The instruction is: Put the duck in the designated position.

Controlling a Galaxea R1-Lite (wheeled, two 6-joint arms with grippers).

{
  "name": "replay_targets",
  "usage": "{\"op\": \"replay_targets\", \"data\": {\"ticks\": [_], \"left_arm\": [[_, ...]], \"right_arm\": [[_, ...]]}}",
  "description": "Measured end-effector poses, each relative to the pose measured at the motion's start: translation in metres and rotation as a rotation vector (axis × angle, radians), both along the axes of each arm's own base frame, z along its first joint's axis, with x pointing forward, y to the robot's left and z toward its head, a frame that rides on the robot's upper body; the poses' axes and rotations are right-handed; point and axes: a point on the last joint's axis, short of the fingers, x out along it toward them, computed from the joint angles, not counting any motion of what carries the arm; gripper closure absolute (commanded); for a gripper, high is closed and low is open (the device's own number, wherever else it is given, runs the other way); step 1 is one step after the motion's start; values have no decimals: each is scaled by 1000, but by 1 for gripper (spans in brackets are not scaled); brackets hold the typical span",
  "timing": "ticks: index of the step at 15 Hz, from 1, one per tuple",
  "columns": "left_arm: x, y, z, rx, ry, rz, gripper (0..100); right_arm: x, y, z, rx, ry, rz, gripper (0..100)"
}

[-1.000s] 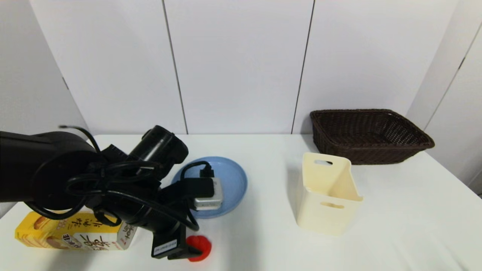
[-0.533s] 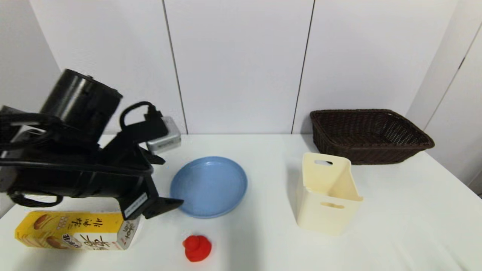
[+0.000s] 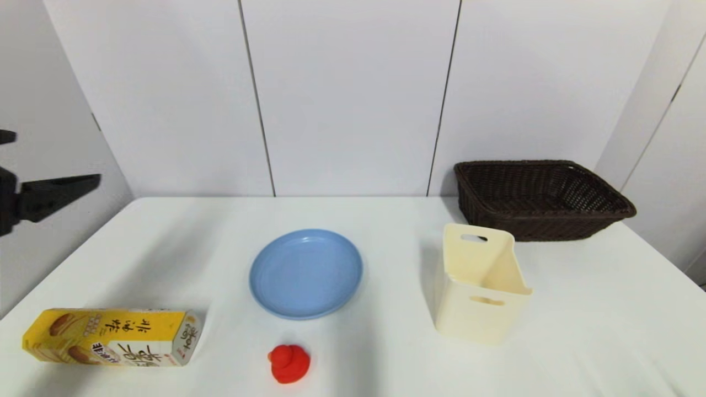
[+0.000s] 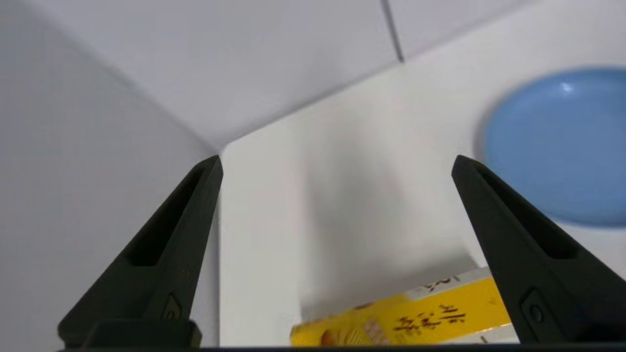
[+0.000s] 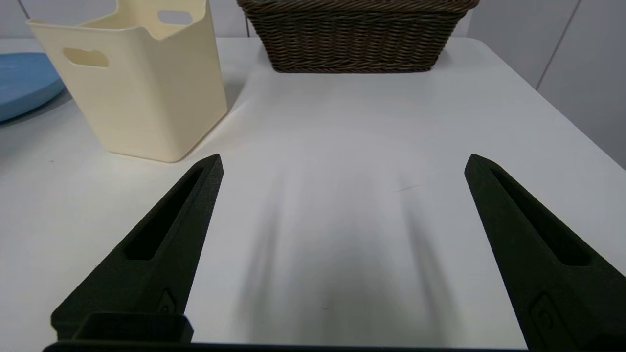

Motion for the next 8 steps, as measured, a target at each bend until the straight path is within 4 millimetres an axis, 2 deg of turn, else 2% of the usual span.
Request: {"op": "replay_targets", "data": {"ticks": [2,4,6,8], "left_arm": [[-37,11,-4,-90,-61,6,0],[-73,13,-20,-166,-72,-37,0],[-105,10,-45,-231,-30,-106,0],[-130,8,-77,-279,44,-171,0]], "right_arm": [[0,0,0,0,0,-1,0],[0,0,0,0,0,-1,0],[0,0,0,0,0,0,0],[0,0,0,0,0,0,0]]}}
